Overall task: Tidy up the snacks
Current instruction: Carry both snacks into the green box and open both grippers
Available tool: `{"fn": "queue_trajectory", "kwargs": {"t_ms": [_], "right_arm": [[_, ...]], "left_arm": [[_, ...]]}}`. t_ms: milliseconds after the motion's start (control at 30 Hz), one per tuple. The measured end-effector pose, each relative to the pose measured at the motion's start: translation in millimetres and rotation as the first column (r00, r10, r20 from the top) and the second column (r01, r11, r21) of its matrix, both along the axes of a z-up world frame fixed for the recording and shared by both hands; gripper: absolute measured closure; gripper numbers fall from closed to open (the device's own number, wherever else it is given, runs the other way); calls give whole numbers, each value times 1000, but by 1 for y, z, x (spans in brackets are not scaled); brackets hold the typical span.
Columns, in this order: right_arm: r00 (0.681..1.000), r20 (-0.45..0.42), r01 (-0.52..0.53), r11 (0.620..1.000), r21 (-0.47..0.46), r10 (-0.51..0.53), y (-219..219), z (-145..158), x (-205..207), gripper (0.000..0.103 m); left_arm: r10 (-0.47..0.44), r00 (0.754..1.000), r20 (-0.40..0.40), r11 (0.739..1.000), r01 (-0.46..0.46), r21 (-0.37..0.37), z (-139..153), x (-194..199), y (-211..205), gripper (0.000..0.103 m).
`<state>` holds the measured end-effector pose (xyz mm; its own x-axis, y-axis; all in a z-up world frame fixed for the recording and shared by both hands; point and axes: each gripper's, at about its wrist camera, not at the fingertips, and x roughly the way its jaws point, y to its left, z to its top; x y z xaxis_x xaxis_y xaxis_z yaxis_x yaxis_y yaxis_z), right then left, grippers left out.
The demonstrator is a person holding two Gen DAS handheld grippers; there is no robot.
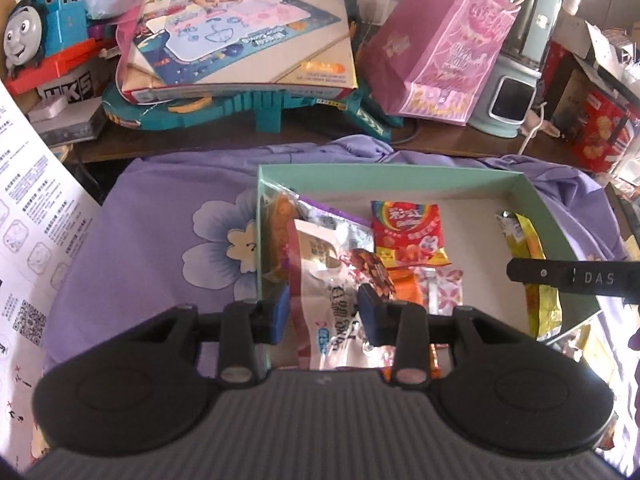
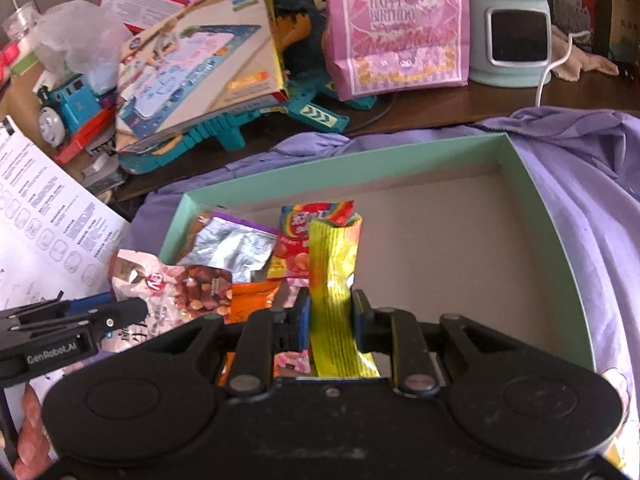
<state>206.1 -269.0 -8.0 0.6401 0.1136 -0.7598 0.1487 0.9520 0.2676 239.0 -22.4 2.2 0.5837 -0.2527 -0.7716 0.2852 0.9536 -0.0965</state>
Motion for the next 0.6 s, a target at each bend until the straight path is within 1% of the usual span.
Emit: {"fn": "queue_trajectory", "kwargs": {"t_ms": [33, 67, 100, 133, 167, 200, 233, 267, 300, 400, 600], "right_arm": [[1000, -7, -1, 1000, 3, 1, -1, -3, 2, 80], [1000, -14, -2, 1000, 3, 2, -2, -6, 6, 77], [1000, -16, -3, 1000, 5, 3, -2, -8, 8, 64], [1000, -20, -4, 1000, 6, 4, -2, -10, 9, 56], [1000, -17, -1, 1000, 5, 1, -2, -10, 8, 40], [1000, -10, 3, 1000, 0, -3, -2, -10, 7, 26], [1000, -2, 5, 1000, -9, -5, -1, -8, 5, 21], [1000, 7, 5, 1000, -11, -5, -2, -5, 2, 11], [1000, 16, 4, 1000, -9, -4, -2, -4, 1, 6], [1000, 28, 5, 1000, -15, -5, -4, 3, -7, 0], [999, 45, 6, 1000, -5, -6, -8, 14, -26, 0]], "left_arm": [[1, 1000, -3, 1000, -1, 1, -2, 2, 0, 67], [-1, 1000, -8, 1000, 1, 2, -4, 4, -1, 67], [-4, 1000, -14, 1000, 4, 3, -6, 5, -1, 66], [-4, 1000, -14, 1000, 4, 5, -6, 5, -2, 58], [-5, 1000, -11, 1000, 5, 11, -5, 4, -3, 49], [-2, 1000, -3, 1000, 2, 17, -4, 3, -4, 27], [4, 1000, 16, 1000, -4, 22, -2, 1, -6, 9], [9, 999, 33, 1000, -10, 26, 1, -1, -7, 4], [12, 999, 52, 999, -14, 29, 4, -4, -8, 0], [1, 998, 67, 1000, -3, 31, 10, -8, -14, 0], [-35, 998, 50, 999, 35, 13, 17, -26, -25, 0]]}}
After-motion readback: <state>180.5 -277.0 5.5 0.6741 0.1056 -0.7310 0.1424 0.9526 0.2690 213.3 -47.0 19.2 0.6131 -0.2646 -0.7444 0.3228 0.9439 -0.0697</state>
